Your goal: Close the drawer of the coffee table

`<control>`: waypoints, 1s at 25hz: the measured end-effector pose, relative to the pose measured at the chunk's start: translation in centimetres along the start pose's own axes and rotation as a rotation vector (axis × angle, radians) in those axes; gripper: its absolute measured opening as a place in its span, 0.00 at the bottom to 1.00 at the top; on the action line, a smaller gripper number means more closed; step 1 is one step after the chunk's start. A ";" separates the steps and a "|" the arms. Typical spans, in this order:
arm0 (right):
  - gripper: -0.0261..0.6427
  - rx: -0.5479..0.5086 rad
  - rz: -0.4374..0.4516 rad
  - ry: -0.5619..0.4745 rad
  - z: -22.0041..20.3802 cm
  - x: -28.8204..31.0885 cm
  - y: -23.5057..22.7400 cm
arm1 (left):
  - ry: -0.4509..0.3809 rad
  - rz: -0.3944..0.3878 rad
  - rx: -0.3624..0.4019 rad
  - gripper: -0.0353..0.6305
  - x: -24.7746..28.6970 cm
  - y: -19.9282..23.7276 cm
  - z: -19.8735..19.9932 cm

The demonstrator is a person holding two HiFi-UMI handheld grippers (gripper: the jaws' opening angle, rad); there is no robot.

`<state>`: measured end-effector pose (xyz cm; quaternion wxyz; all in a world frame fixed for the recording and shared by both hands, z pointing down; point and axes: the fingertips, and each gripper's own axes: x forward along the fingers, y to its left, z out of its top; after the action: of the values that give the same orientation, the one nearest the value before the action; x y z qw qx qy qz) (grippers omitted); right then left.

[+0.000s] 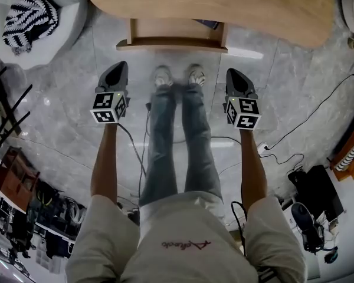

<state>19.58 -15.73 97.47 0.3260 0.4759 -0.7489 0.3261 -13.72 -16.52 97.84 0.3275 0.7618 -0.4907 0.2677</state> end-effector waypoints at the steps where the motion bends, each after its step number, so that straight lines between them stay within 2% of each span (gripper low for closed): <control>1: 0.05 -0.002 0.002 0.008 -0.8 0.5 -0.2 | 0.008 -0.003 0.010 0.05 0.5 0.0 -0.8; 8: 0.05 -0.009 -0.001 0.041 -4.7 4.1 -1.4 | 0.029 0.024 0.026 0.06 3.8 1.6 -4.4; 15: 0.05 -0.025 -0.008 0.044 -5.9 6.4 -2.5 | 0.047 0.088 0.031 0.06 5.8 3.8 -6.4; 16: 0.06 -0.021 0.001 0.045 -6.0 6.8 -2.5 | 0.047 0.095 0.028 0.09 6.1 4.1 -6.6; 17: 0.13 -0.016 0.015 0.048 -6.1 7.2 -2.5 | 0.044 0.101 0.024 0.13 6.3 4.4 -6.9; 19: 0.19 -0.016 0.040 0.054 -6.2 8.0 -2.6 | 0.038 0.111 0.019 0.22 6.8 4.9 -7.1; 25: 0.41 -0.048 0.063 0.046 -5.4 10.0 -2.8 | 0.035 0.128 0.034 0.39 8.3 6.3 -7.0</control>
<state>19.74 -17.36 109.08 0.3441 0.4365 -0.7634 0.3289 -16.97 -17.90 109.87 0.3051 0.7296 -0.5278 0.3098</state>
